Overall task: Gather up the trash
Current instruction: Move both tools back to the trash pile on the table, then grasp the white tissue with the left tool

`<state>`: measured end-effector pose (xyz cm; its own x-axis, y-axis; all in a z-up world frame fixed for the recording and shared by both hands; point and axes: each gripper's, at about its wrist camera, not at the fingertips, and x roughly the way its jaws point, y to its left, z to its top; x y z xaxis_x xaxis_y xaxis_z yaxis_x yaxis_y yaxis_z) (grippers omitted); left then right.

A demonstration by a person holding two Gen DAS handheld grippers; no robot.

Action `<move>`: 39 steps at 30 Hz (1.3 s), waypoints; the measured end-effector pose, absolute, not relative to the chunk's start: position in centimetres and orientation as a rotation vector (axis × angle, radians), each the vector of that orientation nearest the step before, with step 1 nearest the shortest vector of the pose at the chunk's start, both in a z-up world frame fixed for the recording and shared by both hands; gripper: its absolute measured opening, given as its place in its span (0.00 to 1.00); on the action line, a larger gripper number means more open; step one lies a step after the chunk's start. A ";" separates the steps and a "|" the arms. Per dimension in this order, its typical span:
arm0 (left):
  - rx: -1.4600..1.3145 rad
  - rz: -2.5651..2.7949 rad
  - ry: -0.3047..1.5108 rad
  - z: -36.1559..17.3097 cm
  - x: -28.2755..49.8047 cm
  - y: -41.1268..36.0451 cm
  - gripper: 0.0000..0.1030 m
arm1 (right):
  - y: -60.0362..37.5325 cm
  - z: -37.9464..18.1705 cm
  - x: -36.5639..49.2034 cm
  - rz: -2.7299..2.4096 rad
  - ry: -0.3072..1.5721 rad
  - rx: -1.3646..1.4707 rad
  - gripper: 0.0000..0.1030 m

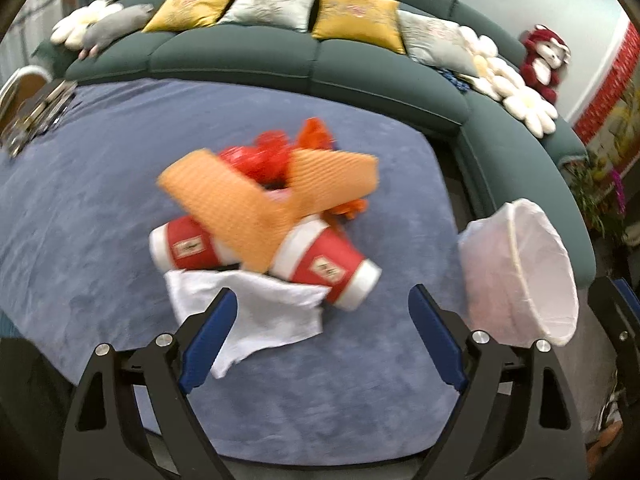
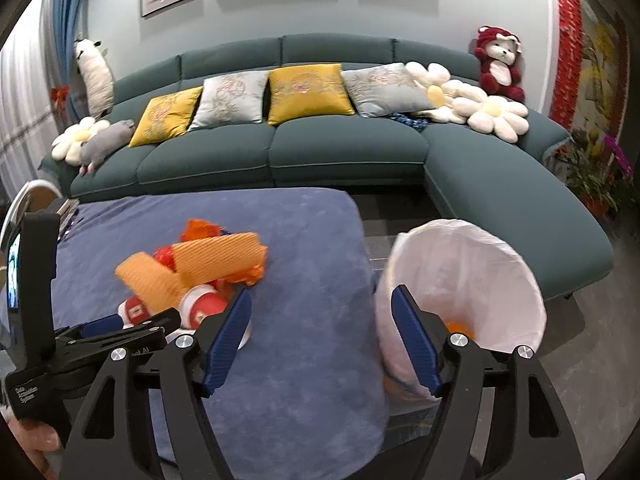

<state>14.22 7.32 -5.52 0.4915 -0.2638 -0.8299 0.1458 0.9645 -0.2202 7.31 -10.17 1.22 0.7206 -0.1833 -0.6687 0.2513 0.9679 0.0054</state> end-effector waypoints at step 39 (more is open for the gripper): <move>-0.203 -0.168 1.259 -15.9 18.8 13.3 0.07 | -3.0 -10.2 18.0 -0.082 0.990 0.022 0.74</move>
<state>18.79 13.31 -15.93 0.2990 -0.2364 -0.9245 0.0137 0.9698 -0.2436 18.02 -3.01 -10.23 0.5456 -0.0597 -0.8359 0.0793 0.9967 -0.0194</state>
